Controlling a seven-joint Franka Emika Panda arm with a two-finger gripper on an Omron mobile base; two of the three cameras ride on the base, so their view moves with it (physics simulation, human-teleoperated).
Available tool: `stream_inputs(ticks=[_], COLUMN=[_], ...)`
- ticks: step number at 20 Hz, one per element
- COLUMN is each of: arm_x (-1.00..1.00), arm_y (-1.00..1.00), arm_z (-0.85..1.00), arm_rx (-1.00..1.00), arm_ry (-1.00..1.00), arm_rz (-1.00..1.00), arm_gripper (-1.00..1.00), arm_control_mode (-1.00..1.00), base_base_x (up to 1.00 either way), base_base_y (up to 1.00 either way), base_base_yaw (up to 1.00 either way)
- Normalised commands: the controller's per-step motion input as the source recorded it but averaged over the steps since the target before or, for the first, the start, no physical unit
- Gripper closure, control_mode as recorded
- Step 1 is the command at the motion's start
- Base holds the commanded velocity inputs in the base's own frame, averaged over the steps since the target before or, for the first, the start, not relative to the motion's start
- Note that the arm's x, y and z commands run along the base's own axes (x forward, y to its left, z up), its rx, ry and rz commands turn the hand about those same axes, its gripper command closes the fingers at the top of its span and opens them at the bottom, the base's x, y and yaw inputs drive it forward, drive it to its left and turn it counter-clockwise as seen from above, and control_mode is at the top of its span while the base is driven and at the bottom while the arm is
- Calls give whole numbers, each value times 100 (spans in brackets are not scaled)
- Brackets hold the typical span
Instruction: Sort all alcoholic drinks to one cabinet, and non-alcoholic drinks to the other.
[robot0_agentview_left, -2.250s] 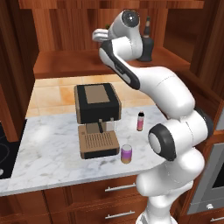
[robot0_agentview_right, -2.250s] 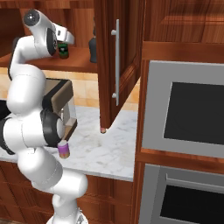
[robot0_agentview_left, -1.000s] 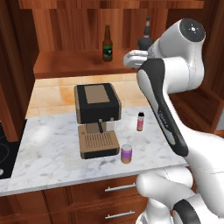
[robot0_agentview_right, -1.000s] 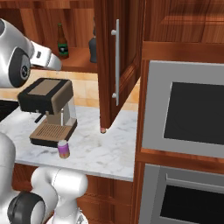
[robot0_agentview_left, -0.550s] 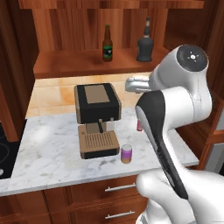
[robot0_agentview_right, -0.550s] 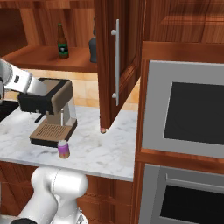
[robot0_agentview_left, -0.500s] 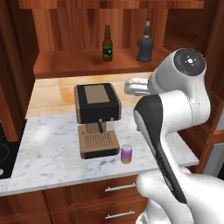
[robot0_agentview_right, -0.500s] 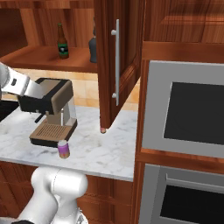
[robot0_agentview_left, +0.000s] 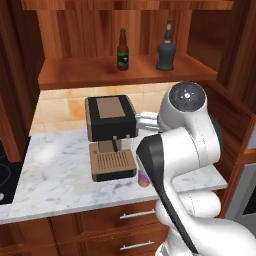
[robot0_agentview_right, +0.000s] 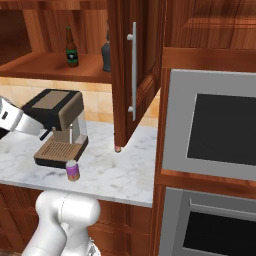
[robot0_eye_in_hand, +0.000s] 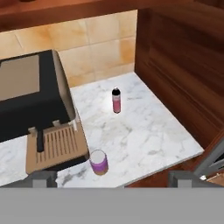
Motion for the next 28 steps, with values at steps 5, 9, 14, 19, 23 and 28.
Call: stream_inputs(ticks=[5, 9, 14, 19, 23, 28], arm_x=[3, 12, 22, 27, 32, 42], arm_y=[0, 0, 0, 0, 0, 0], arm_z=[-57, -69, -63, -50, -40, -42], arm_rx=[0, 0, 0, 0, 0, 0], arm_ry=[25, 25, 12, 0, 0, 7], arm_rz=[0, 0, 0, 0, 0, 2], arm_gripper=[-100, -100, -100, -100, -100, -100], arm_control_mode=[-100, -100, -100, -100, -100, -100], base_base_x=[0, 0, 0, 0, 0, 0], base_base_y=[0, 0, 0, 0, 0, 0], base_base_yaw=[0, 0, 0, 0, 0, 0])
